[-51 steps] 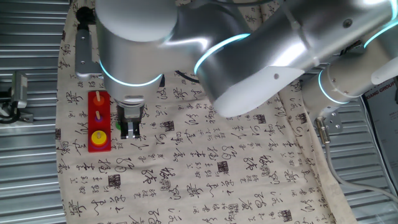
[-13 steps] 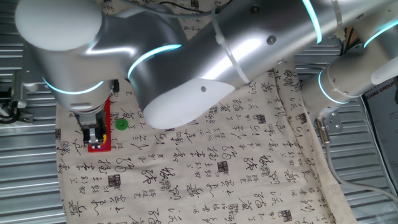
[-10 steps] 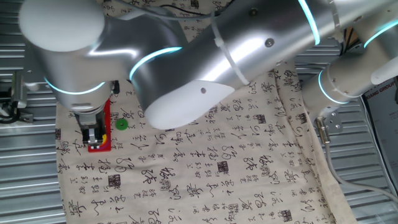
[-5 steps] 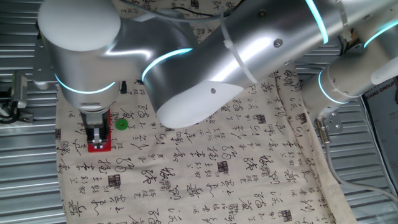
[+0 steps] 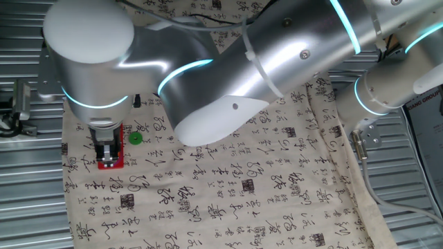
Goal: Take out one Hanoi block and throw it aside
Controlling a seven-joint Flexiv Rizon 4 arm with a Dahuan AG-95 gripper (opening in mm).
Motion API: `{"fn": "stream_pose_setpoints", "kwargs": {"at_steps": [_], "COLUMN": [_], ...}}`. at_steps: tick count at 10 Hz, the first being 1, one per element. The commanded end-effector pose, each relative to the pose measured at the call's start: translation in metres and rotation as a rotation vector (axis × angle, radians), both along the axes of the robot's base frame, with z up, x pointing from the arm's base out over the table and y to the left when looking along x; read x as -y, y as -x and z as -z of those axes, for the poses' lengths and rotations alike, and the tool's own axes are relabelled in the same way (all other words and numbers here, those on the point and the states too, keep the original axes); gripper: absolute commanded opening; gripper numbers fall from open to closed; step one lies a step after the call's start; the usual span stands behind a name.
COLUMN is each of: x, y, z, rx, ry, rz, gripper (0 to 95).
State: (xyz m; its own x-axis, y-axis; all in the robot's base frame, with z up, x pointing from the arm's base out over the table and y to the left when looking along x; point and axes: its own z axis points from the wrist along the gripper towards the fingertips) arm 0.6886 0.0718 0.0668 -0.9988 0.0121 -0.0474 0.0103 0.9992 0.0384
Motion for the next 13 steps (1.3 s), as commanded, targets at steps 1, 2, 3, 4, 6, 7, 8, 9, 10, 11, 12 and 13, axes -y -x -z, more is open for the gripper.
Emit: {"fn": "stream_pose_setpoints", "kwargs": {"at_steps": [1,2,3,4,6,7,8,9,10,11,12,13], "x": [0.001,0.002,0.002,0.002,0.000,0.000,0.000,0.000,0.000,0.000,0.000,0.000], "y": [0.000,0.000,-0.001,-0.001,-0.002,-0.002,-0.002,-0.002,-0.003,-0.003,-0.003,-0.003], "z": [0.003,0.004,0.006,0.006,0.010,0.011,0.012,0.012,0.013,0.014,0.015,0.015], "rx": [0.011,0.012,0.013,0.012,0.017,0.017,0.018,0.020,0.020,0.021,0.022,0.021], "ry": [-0.003,-0.003,-0.004,-0.003,-0.003,-0.002,-0.001,-0.001,-0.001,-0.002,-0.002,-0.001], "rz": [-0.001,-0.001,-0.001,0.000,0.004,0.004,0.004,0.005,0.005,0.005,0.005,0.006], "gripper": [38.0,38.0,38.0,38.0,38.0,38.0,38.0,38.0,38.0,38.0,38.0,38.0]}}
